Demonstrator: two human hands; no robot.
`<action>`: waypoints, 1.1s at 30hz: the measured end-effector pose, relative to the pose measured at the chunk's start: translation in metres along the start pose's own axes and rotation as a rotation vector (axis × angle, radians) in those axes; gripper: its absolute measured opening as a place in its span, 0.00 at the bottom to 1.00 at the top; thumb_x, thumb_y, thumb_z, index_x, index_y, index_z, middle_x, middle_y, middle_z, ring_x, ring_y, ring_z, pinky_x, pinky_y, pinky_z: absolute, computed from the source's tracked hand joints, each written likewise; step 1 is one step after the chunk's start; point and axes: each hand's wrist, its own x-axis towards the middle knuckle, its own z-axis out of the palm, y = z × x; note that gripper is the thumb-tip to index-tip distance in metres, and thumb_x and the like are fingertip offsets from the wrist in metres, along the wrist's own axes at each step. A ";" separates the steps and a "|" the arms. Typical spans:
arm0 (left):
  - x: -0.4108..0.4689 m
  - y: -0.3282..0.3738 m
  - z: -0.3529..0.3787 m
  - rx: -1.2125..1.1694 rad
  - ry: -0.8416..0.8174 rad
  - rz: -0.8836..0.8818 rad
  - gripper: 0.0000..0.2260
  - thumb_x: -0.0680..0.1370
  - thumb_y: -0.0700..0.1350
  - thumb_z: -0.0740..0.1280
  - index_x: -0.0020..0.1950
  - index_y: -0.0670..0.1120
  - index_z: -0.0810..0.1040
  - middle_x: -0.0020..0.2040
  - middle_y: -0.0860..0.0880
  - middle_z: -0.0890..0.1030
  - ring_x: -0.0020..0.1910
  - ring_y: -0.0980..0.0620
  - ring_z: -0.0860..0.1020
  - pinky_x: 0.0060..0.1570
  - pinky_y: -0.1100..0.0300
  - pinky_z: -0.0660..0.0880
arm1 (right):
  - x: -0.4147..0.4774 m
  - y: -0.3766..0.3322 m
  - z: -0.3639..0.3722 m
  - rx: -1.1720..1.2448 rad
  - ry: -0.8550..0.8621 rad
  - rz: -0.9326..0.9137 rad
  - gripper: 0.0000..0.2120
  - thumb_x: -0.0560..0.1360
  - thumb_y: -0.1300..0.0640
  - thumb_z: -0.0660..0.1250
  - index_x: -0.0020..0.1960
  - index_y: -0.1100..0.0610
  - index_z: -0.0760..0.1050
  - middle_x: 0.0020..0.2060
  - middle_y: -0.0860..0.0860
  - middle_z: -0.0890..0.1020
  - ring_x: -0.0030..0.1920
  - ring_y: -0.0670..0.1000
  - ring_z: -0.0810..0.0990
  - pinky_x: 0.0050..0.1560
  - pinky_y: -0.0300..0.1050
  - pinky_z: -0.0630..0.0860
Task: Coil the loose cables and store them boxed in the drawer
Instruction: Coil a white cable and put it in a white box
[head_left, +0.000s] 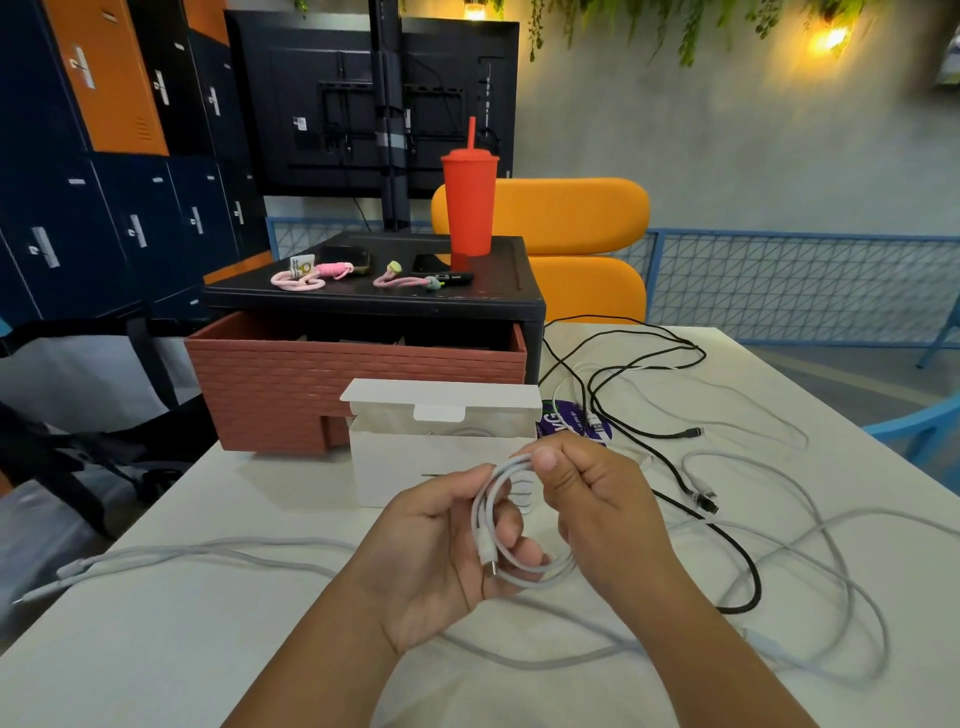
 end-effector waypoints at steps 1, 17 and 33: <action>0.001 0.000 -0.001 -0.002 0.000 0.001 0.18 0.73 0.46 0.56 0.29 0.43 0.80 0.24 0.46 0.75 0.25 0.48 0.78 0.31 0.58 0.78 | 0.000 0.000 0.000 -0.004 0.009 0.008 0.11 0.76 0.55 0.61 0.37 0.53 0.76 0.22 0.40 0.72 0.24 0.40 0.70 0.26 0.28 0.64; 0.003 0.001 -0.012 0.486 0.245 0.218 0.02 0.62 0.42 0.72 0.29 0.47 0.81 0.28 0.49 0.79 0.27 0.55 0.75 0.30 0.64 0.75 | 0.003 -0.004 -0.013 -0.103 -0.030 0.070 0.09 0.75 0.57 0.64 0.37 0.51 0.79 0.20 0.39 0.74 0.23 0.38 0.72 0.27 0.28 0.65; 0.001 0.006 -0.015 0.188 0.077 0.045 0.05 0.66 0.39 0.72 0.32 0.46 0.78 0.39 0.46 0.81 0.35 0.51 0.78 0.33 0.60 0.76 | 0.003 0.014 -0.005 -0.322 0.097 -0.184 0.11 0.74 0.49 0.60 0.36 0.51 0.75 0.30 0.39 0.75 0.33 0.39 0.73 0.33 0.28 0.67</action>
